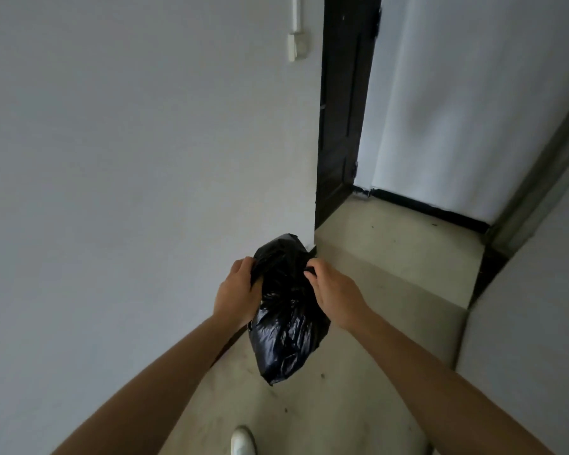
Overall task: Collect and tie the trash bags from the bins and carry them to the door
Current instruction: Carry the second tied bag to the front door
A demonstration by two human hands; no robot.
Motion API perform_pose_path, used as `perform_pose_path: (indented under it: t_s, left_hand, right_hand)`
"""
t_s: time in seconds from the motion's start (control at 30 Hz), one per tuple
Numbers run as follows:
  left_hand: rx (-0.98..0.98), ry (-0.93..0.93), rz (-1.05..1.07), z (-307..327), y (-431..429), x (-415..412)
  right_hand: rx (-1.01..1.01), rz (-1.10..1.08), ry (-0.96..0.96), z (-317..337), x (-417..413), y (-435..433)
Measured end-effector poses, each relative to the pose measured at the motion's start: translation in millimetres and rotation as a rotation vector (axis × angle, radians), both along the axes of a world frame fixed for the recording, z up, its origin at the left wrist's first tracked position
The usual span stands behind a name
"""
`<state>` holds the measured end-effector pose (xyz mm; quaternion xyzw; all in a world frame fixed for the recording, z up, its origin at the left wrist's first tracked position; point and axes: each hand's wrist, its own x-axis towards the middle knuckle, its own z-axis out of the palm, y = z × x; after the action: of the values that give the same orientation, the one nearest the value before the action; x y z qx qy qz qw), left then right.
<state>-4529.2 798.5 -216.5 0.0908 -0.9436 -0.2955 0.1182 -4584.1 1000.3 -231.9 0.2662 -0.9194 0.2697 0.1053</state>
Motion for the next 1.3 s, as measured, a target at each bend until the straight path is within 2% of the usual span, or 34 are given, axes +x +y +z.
perform_pose_path:
  t_s: [0.1,0.4,0.53,0.67,0.8,0.97,1.13,1.3]
  left_hand:
    - [-0.013,-0.056,-0.056,-31,-22,-74]
    - [0.073,-0.304,-0.224,-125,-85,-317]
    - [0.077,-0.415,-0.266,-162,-96,-392]
    - [0.11,-0.537,-0.235,-235,-101,-438]
    - [0.158,-0.697,-0.17,-355,-105,-479]
    - [0.168,-0.788,-0.029,-499,-104,-527]
    - [0.146,-0.779,0.075,-593,-108,-553]
    - [0.151,-0.791,0.194,-635,-123,-561]
  right_hand:
    - [0.079,-0.021,-0.056,-27,-68,-17]
    - [0.192,-0.154,-0.4,-106,-279,-69]
    - [0.116,-0.245,-0.545,-142,-348,-79]
    - [-0.092,-0.361,-0.731,-224,-393,-92]
    - [-0.156,-0.372,-0.852,-353,-434,-105]
    - [-0.23,-0.417,-0.96,-503,-482,-116]
    - [-0.123,-0.376,-0.984,-602,-519,-124]
    - [0.057,-0.274,-0.975,-651,-537,-133]
